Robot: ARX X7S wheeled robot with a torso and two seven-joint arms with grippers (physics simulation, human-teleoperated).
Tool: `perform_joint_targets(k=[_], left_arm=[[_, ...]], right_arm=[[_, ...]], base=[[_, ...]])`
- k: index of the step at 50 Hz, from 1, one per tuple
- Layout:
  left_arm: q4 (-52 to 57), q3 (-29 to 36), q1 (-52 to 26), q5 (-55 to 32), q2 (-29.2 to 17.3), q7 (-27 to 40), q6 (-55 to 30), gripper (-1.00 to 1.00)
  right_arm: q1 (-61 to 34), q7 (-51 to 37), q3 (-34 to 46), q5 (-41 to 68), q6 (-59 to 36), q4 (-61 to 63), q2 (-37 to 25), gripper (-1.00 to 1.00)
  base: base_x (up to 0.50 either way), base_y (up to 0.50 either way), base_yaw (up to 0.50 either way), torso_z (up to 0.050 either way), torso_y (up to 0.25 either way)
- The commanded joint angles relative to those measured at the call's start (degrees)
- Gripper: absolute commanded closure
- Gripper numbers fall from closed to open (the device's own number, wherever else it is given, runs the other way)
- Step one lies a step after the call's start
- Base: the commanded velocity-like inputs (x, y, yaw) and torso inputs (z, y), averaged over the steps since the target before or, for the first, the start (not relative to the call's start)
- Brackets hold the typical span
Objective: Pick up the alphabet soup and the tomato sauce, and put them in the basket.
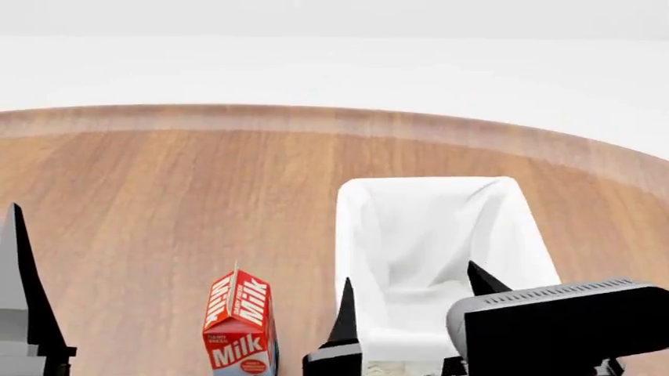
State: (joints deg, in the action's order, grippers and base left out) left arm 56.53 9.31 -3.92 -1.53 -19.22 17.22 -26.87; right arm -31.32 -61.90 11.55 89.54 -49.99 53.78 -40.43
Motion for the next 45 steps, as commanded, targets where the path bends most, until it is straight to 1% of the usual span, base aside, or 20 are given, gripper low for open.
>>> perform_joint_targets(k=[1,2,3,6,7,8,14,21,29,34,39,45], left_arm=[[0.87,0.63,-1.00,0.13,-0.22,0.21,-1.62,-1.00],[0.94,0.65,-1.11,0.05,-0.21,0.21,-1.76,-1.00],[0.99,0.75,-1.23,0.11,-0.22,0.24,-1.92,-1.00],[0.76,1.07,-1.29,0.27,-0.21,0.37,-1.81,-1.00],[0.77,1.10,-1.26,0.22,-0.22,0.38,-1.78,-1.00],[0.83,1.24,-1.34,0.38,-0.29,0.41,-1.91,-1.00],[1.38,1.48,-1.57,0.36,-0.43,0.48,-2.61,-1.00],[1.07,1.71,-1.60,0.43,-0.47,0.71,-2.38,-1.00],[1.41,1.84,-1.38,0.54,-0.69,0.99,-2.52,-1.00],[1.93,1.81,-1.73,0.47,-0.75,1.10,-3.11,-1.00],[1.72,2.09,-1.56,0.57,-0.83,1.25,-2.72,-1.00],[1.32,1.97,-1.54,0.31,-0.94,1.30,-2.24,-1.00]], right_arm=[[5.40,-8.34,3.96,9.72,-3.58,-0.45,-2.79,-1.00],[4.78,-8.93,4.38,10.90,-3.70,-0.71,-3.10,-1.00],[7.23,-7.73,4.43,8.52,-4.05,-0.44,-2.85,-1.00],[10.48,-9.16,5.24,9.88,-3.74,-2.02,-3.89,-1.00],[11.67,-8.37,5.23,8.71,-3.97,-2.00,-4.00,-1.00],[10.72,-9.89,6.14,10.57,-4.45,-1.77,-4.48,-1.00],[14.09,-9.51,6.14,9.36,-4.17,-1.25,-4.94,-1.00],[24.12,-5.95,5.27,2.47,-2.96,0.37,-4.93,-1.00],[37.32,3.23,7.07,-12.82,-1.16,-2.11,-3.45,-1.00],[45.64,8.27,8.69,-21.38,2.21,-4.20,-3.31,-1.00],[50.40,11.17,11.19,-27.59,4.26,-6.16,-2.89,-1.00],[52.92,11.78,12.25,-29.58,5.24,-5.93,-3.18,-1.00]], base=[[0.00,0.00,0.00,0.000,0.000],[0.00,0.00,0.00,0.000,0.000],[0.00,0.00,0.00,0.000,0.000],[0.00,0.00,0.00,0.000,0.000],[0.00,0.00,0.00,0.000,0.000],[0.00,0.00,0.00,0.000,0.000],[0.00,0.00,0.00,0.000,0.000],[0.00,0.00,0.00,0.000,0.000],[0.00,0.00,0.00,0.000,0.000],[0.00,0.00,0.00,0.000,0.000],[0.00,0.00,0.00,0.000,0.000],[0.00,0.00,0.00,0.000,0.000]])
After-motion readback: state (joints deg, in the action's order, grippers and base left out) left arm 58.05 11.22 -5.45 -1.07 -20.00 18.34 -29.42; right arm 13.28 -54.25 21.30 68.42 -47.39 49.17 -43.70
